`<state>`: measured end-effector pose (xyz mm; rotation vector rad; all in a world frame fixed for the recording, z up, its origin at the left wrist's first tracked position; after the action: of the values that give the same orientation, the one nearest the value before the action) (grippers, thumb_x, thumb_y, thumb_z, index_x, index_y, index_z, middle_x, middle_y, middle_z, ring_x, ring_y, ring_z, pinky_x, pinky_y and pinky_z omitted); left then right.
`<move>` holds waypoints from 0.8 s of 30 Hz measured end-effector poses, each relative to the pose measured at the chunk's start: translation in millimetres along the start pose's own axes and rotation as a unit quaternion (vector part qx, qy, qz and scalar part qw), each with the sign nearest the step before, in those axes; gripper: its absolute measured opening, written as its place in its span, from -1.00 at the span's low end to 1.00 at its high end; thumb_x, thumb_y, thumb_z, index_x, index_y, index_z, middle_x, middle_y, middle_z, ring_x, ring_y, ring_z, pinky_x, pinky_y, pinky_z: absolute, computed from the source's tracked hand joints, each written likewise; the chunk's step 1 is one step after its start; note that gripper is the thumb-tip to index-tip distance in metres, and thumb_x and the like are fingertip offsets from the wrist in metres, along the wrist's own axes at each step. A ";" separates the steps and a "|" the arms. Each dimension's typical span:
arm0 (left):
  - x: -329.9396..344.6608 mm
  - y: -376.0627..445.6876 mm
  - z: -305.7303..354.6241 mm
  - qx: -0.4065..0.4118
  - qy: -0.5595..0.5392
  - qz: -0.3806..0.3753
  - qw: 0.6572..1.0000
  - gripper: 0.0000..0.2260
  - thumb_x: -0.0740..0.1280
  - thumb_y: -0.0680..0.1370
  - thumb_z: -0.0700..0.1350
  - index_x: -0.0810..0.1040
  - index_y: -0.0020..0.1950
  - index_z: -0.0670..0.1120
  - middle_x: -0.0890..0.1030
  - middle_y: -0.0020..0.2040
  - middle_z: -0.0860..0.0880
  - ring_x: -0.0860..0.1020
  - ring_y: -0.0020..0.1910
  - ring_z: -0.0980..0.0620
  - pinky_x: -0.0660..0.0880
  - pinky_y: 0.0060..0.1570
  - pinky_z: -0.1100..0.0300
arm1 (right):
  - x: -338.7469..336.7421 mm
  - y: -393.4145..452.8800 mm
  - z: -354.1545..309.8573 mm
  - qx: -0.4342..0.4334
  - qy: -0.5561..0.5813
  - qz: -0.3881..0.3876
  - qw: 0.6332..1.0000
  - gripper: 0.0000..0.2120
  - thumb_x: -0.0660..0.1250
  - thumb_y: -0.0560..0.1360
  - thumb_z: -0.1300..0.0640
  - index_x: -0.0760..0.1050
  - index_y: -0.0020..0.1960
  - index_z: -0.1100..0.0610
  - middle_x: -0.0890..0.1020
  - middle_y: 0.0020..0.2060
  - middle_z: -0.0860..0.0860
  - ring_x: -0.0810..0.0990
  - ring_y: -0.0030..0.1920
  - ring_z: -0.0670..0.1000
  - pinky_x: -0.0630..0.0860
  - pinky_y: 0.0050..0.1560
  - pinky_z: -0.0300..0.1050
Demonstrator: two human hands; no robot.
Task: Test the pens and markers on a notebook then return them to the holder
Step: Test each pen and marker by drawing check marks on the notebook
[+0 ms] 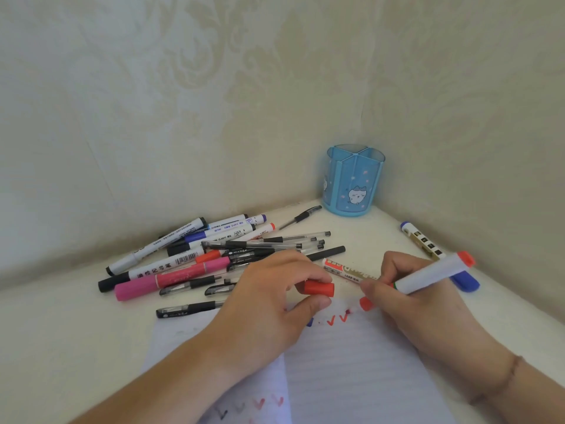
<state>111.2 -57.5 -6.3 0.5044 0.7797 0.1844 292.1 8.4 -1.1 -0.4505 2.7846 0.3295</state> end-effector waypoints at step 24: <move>-0.7 -0.7 11.9 0.049 -0.017 -0.052 0.997 -0.77 0.13 0.64 0.11 0.51 0.01 0.03 0.43 -0.36 0.18 0.45 -0.35 0.20 0.28 -0.34 0.40 | 5.0 -1.7 -2.6 -0.055 0.255 -0.137 0.956 -0.54 0.53 0.21 -0.23 0.52 -0.30 0.16 0.58 -0.49 0.16 0.48 -0.57 0.13 0.31 -0.55 -0.25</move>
<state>119.2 -62.7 0.9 0.5569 0.7827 0.0409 287.5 4.8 -0.6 -1.0732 3.1385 0.3432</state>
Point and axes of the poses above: each hand's wrist, its own y-axis towards the middle knuckle, its own x-axis out of the palm, z = x × y, the point moved 3 cm from there along y, towards the middle knuckle
